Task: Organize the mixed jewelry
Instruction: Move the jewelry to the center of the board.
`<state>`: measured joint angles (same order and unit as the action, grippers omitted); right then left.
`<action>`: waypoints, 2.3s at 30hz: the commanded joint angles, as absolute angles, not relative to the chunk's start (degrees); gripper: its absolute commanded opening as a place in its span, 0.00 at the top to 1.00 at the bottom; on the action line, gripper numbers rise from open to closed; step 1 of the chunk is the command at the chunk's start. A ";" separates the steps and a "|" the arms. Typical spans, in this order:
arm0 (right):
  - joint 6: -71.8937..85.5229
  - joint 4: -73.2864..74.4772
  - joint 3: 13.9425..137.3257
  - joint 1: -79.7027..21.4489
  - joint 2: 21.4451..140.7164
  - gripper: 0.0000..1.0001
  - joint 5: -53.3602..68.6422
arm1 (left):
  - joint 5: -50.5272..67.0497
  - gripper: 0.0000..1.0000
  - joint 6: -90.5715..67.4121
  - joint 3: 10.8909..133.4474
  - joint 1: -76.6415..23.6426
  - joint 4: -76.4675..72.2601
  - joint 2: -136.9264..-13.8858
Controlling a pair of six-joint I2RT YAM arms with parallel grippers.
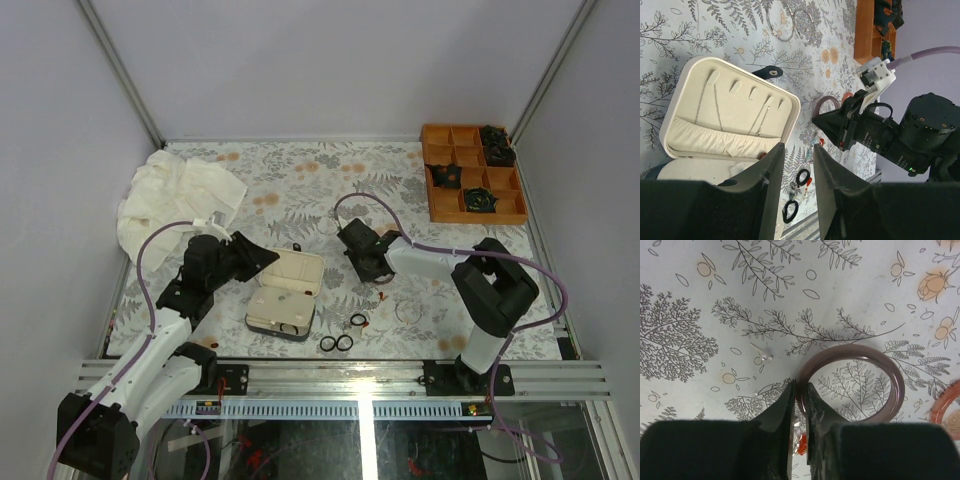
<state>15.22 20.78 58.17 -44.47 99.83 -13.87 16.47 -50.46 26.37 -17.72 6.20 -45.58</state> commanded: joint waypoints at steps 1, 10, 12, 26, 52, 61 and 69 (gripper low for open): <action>14.39 20.03 59.87 -44.20 101.00 0.96 -11.68 | 15.91 0.71 -49.39 28.13 -18.02 5.63 -45.44; 12.77 19.49 64.15 -44.15 100.13 1.00 -9.28 | 16.17 0.71 -49.94 26.78 -18.10 6.42 -43.85; 12.70 18.69 65.57 -44.12 100.34 1.00 -8.03 | 15.89 0.71 -50.11 25.91 -18.18 7.36 -42.64; 12.82 14.43 75.16 -41.27 109.75 1.00 0.05 | 10.12 0.70 -47.50 31.71 -18.19 2.65 -51.43; 14.99 4.63 70.23 -40.69 105.75 1.00 22.88 | 11.90 0.78 -53.79 19.87 -19.83 19.39 -28.83; 15.51 3.69 69.33 -40.69 104.12 1.00 25.81 | 12.26 0.86 -57.71 17.58 -22.62 24.10 -23.11; 15.61 3.24 67.99 -40.69 101.66 1.00 28.85 | 10.07 0.90 -62.13 14.73 -26.42 28.30 -19.44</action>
